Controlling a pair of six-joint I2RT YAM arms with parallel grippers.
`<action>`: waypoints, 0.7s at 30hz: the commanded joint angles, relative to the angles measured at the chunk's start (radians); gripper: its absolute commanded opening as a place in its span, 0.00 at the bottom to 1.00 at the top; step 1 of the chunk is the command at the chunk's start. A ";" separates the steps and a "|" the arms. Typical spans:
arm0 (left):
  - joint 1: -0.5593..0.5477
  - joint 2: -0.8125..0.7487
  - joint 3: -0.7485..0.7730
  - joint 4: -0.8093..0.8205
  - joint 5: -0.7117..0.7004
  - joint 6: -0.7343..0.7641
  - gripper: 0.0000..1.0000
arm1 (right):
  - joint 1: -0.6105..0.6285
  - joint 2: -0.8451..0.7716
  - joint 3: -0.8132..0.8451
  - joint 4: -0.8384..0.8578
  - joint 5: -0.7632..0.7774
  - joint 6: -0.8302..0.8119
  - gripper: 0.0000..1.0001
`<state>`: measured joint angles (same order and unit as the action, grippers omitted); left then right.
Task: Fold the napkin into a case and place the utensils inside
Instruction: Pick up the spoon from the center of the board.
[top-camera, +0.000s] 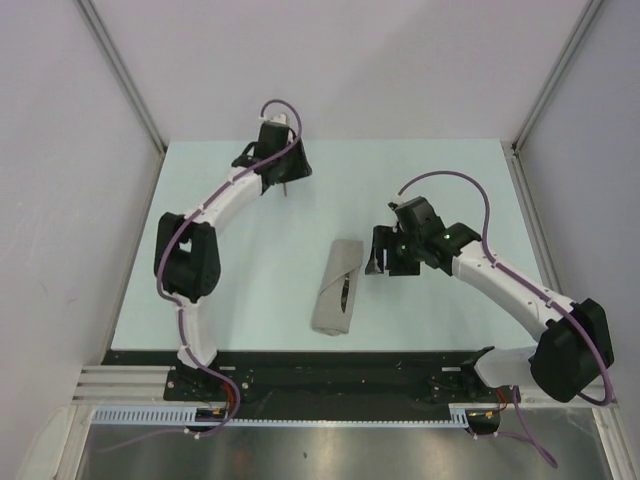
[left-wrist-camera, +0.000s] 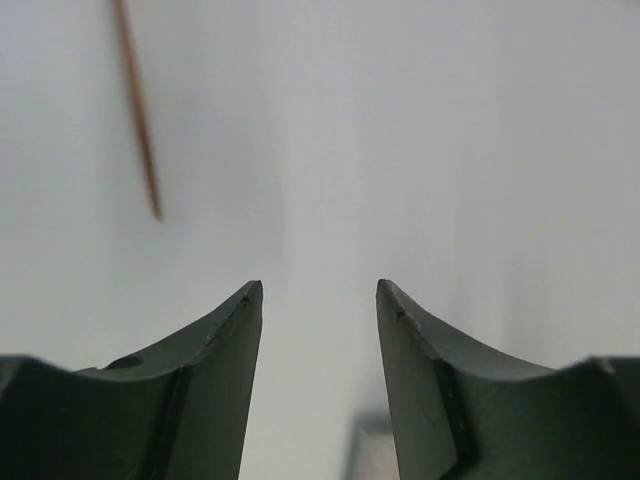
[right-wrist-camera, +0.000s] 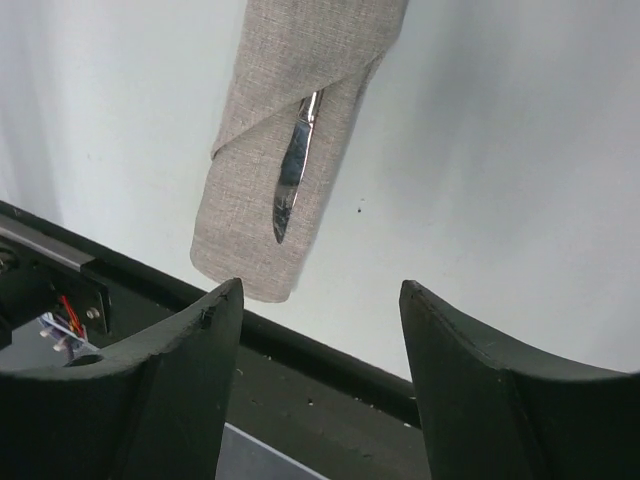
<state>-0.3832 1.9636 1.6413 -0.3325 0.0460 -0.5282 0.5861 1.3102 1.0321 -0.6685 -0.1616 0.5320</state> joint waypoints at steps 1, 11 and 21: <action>0.030 0.119 0.170 -0.165 -0.281 0.139 0.53 | -0.038 -0.009 0.009 0.066 -0.006 -0.112 0.69; 0.079 0.337 0.396 -0.206 -0.364 0.172 0.63 | -0.103 0.035 0.077 0.090 -0.041 -0.161 0.74; 0.130 0.506 0.603 -0.211 -0.315 0.060 0.66 | -0.204 -0.112 -0.035 0.103 -0.101 -0.148 0.73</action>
<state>-0.2867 2.4584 2.1868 -0.5652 -0.2855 -0.4030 0.4042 1.2518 1.0241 -0.5919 -0.2276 0.3916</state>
